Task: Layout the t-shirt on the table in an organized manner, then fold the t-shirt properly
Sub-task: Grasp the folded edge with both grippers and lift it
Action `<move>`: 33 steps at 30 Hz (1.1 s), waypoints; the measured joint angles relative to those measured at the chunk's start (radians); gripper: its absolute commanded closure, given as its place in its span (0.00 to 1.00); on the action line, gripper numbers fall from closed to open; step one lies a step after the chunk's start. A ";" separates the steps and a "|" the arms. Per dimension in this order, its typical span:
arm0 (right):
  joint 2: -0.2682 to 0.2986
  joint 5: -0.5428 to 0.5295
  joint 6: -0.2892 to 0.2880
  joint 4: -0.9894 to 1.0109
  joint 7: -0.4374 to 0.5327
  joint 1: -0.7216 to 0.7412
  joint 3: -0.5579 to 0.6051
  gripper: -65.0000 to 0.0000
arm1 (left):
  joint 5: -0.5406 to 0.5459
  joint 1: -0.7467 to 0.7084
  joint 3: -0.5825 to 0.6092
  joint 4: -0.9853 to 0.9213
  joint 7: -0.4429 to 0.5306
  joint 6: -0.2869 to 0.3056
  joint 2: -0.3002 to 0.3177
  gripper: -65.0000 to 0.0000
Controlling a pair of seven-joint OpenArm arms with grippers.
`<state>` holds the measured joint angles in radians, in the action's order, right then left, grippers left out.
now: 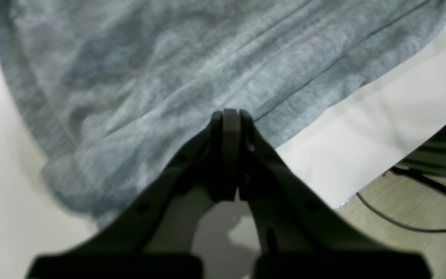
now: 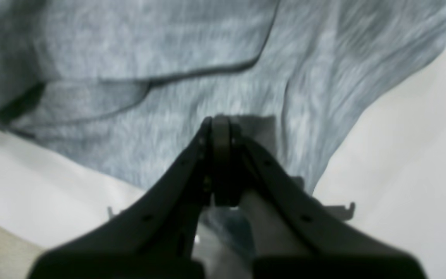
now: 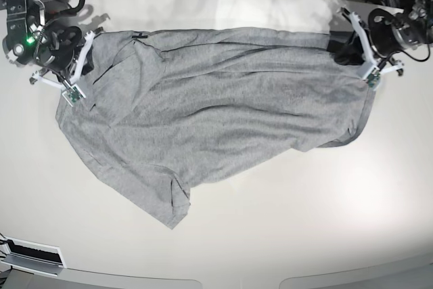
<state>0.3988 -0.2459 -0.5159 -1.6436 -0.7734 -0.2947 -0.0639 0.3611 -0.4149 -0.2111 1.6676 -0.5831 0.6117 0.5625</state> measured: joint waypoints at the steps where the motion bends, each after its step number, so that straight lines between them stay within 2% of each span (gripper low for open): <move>1: 0.000 -0.001 0.000 0.000 0.008 0.002 0.004 1.00 | -0.023 0.018 0.024 -0.028 0.006 -0.002 0.000 1.00; 4: 0.000 -0.006 -0.040 0.038 0.041 0.002 0.011 1.00 | -0.055 0.073 0.082 -0.148 0.023 -0.021 0.000 1.00; 8: 0.003 -0.016 -0.073 0.145 0.067 0.032 0.010 1.00 | -0.020 0.148 0.105 -0.283 0.053 0.002 0.005 1.00; 10: 0.005 -0.016 -0.072 0.179 0.072 0.050 0.010 1.00 | -0.018 0.171 0.105 -0.314 0.062 0.018 0.005 1.00; 15: 0.014 -0.034 -0.138 0.209 0.084 0.056 0.010 1.00 | -0.018 0.168 0.105 -0.317 0.066 0.029 0.007 1.00; 18: 0.014 -0.035 -0.141 0.209 0.062 0.057 0.010 1.00 | -0.010 0.168 0.105 -0.317 0.059 0.029 0.008 1.00; 21: 0.022 -0.057 -0.144 0.209 0.006 0.060 0.010 1.00 | 0.024 0.169 0.105 -0.315 0.004 0.029 0.017 1.00; 24: 0.049 -0.132 -0.138 0.209 -0.064 0.054 0.010 1.00 | 0.063 0.150 0.105 -0.314 -0.024 0.069 0.040 1.00; 33: 0.072 -0.183 -0.137 0.194 -0.041 -0.038 0.005 1.00 | 0.101 0.042 0.105 -0.277 -0.013 0.078 0.085 1.00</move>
<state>0.4709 -0.4286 -0.6525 -1.4498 -0.8143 -0.3328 -0.0593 0.4618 -0.3733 -0.1066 1.3903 -0.5964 0.6899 0.6472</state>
